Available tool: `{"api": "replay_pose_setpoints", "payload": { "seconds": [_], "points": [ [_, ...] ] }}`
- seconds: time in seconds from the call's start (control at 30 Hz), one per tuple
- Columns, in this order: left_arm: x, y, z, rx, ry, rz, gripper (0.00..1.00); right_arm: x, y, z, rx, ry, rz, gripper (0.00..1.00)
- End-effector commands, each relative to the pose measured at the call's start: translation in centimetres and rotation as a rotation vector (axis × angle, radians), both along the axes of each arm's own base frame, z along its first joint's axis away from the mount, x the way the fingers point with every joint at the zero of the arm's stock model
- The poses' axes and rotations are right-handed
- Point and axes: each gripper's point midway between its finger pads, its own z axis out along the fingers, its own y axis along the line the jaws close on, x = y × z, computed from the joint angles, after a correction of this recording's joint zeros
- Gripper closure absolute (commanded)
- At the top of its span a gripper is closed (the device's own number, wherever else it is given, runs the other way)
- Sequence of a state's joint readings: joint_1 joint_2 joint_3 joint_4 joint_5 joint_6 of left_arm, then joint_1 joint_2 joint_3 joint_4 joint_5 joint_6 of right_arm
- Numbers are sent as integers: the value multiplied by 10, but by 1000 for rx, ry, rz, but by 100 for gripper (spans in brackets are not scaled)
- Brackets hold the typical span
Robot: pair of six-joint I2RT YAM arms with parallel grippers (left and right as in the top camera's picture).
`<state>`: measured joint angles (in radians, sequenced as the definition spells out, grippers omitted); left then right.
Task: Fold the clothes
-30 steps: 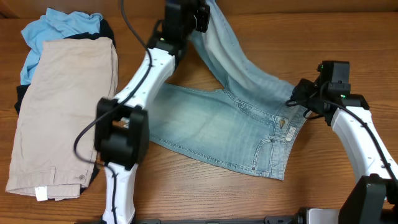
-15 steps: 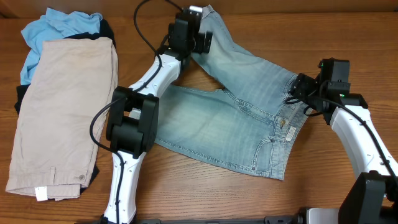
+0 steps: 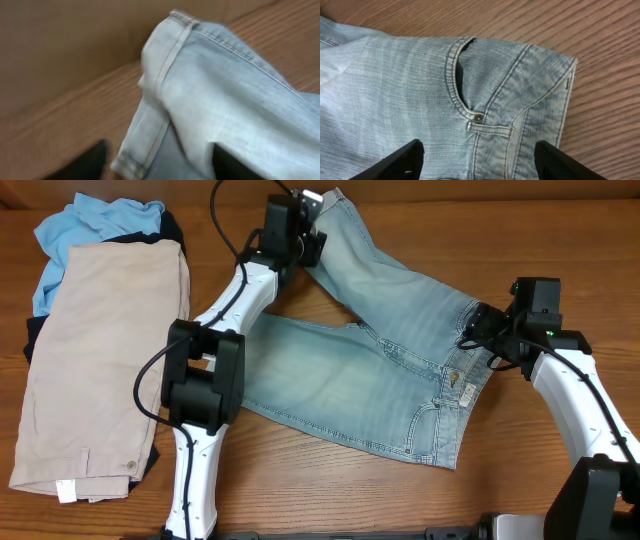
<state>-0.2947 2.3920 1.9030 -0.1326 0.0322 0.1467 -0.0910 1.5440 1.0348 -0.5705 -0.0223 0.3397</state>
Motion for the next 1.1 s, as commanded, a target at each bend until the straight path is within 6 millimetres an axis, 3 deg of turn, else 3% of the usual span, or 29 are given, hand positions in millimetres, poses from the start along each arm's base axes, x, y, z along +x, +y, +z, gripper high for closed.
{"api": "replay_pose_setpoints", "payload": {
  "seconds": [0.0,0.17,0.5,0.8,1.07],
  "points": [
    [-2,-5,-42,51,43,-53,89,3,0,3,4,-5,2,26],
    [-4,6,-57,97,71,-4,96,1,1,2,5,2,2,26],
    [3,0,-49,17,47,25,96,0,1,1,5,8,2,26],
    [-17,-6,-68,-39,178,23,95,0,1,1,5,9,2,26],
    [-39,23,-94,45,310,157,94,-2,1,0,6,18,3,25]
  ]
}}
